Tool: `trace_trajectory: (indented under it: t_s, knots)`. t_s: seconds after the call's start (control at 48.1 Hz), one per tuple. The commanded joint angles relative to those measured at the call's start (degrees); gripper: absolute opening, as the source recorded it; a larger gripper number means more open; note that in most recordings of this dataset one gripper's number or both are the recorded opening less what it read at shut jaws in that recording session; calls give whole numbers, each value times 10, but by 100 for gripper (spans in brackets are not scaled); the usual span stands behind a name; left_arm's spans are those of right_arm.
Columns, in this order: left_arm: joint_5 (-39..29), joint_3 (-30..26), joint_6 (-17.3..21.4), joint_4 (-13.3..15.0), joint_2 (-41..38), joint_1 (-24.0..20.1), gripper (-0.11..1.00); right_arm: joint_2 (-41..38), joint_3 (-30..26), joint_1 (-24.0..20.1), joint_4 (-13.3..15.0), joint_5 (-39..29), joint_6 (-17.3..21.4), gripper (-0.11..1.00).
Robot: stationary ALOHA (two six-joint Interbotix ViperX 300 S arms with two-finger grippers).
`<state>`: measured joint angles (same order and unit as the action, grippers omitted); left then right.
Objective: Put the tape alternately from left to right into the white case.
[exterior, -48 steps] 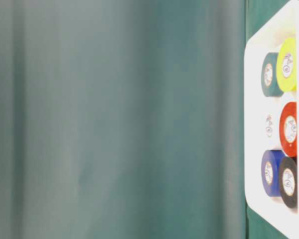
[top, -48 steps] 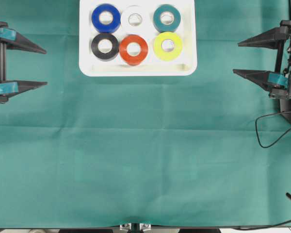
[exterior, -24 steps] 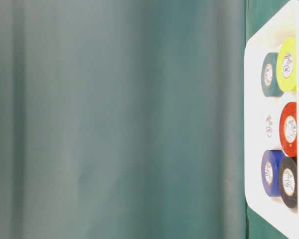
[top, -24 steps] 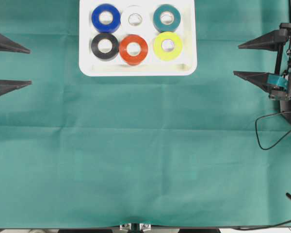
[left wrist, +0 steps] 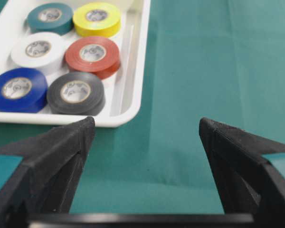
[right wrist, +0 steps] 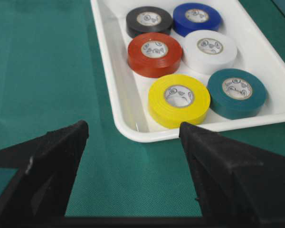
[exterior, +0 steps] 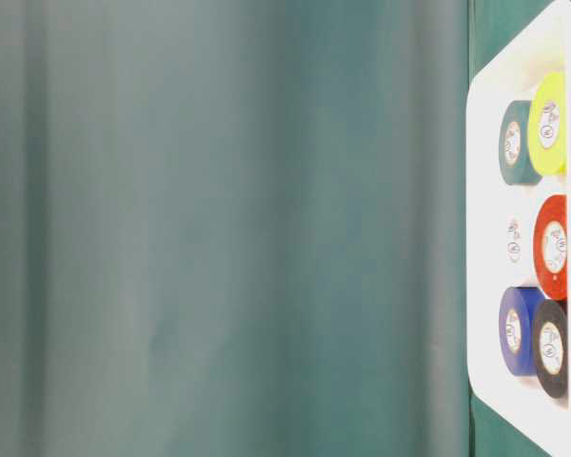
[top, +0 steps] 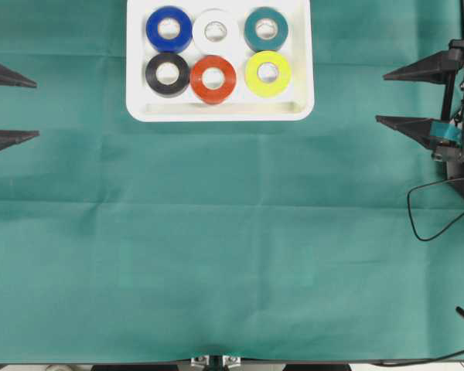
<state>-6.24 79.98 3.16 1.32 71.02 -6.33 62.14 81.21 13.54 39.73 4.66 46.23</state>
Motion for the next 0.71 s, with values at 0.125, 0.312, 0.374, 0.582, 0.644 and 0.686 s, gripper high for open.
trace_trajectory:
  t_s: [0.125, 0.312, 0.374, 0.582, 0.644, 0.686]
  knots:
    - [-8, -7, 1, 2, 0, -8, 75, 3, -3, -1, -1, 17, 1, 84]
    - [-8, -6, 1, 2, 0, -8, 75, 2, 2, -2, -1, 22, 1, 84]
    - [-8, -5, 1, 2, 1, -8, 75, 3, 4, -3, -1, 25, 1, 84]
    - [-8, -3, 1, 2, 2, -8, 75, 4, 7, -3, -2, 29, 1, 84]
    - [-8, -2, 1, 2, 4, -8, 75, 4, 7, -3, -1, 29, 1, 84]
    - [-8, -1, 1, 2, 8, -8, 75, 4, 7, -3, -2, 29, 1, 84]
